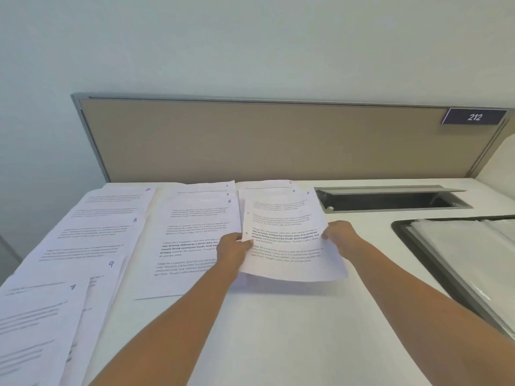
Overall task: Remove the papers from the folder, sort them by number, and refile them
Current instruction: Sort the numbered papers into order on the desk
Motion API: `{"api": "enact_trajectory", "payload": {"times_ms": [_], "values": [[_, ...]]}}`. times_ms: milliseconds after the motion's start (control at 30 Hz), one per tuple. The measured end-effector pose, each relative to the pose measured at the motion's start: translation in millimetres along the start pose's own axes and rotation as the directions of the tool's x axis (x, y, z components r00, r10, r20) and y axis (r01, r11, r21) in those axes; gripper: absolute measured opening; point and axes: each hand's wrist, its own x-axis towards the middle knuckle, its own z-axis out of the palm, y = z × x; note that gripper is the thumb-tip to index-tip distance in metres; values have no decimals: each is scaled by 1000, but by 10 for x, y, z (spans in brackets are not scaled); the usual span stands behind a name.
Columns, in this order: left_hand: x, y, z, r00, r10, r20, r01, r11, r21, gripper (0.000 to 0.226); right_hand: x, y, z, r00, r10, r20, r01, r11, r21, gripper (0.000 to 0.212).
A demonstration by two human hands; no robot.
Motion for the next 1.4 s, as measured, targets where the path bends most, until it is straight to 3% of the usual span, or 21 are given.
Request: {"api": "enact_trajectory", "payload": {"times_ms": [100,267,400,467,600,733,900,1033,1200,1300,1400], "values": [[0,-40,70,993,111,-38,-97,957,272,34,55,48,-49,997,-54,-58,50,996,-73,28],[22,-190,-45,947,319,39,-278,749,601,39,141,164,-45,994,-69,-83,60,992,-110,30],[62,-370,-161,918,362,160,-338,506,794,48,210,210,-2,992,-75,-98,68,995,-80,28],[85,-465,-199,919,341,198,-341,433,834,51,243,211,12,991,-81,-111,75,995,-59,28],[115,-569,-253,919,326,221,-347,406,845,56,311,217,53,987,-97,-126,91,994,-54,34],[96,-580,-252,920,327,216,-336,375,864,100,337,221,140,979,-135,-151,129,990,-51,39],[71,-579,-241,921,331,204,-326,371,870,102,349,255,233,958,-197,-209,187,980,-67,40],[68,-586,-233,922,333,198,-318,359,878,101,312,308,250,890,-398,-223,335,902,-273,37],[73,-598,-228,918,341,201,-322,348,881,101,201,349,408,784,-620,-26,549,713,-437,30],[64,-592,-229,917,341,206,-326,344,881,101,159,386,522,772,-618,146,594,620,-513,39],[59,-587,-223,920,331,211,-327,347,879,98,149,422,595,778,-597,194,595,604,-530,45]]}}
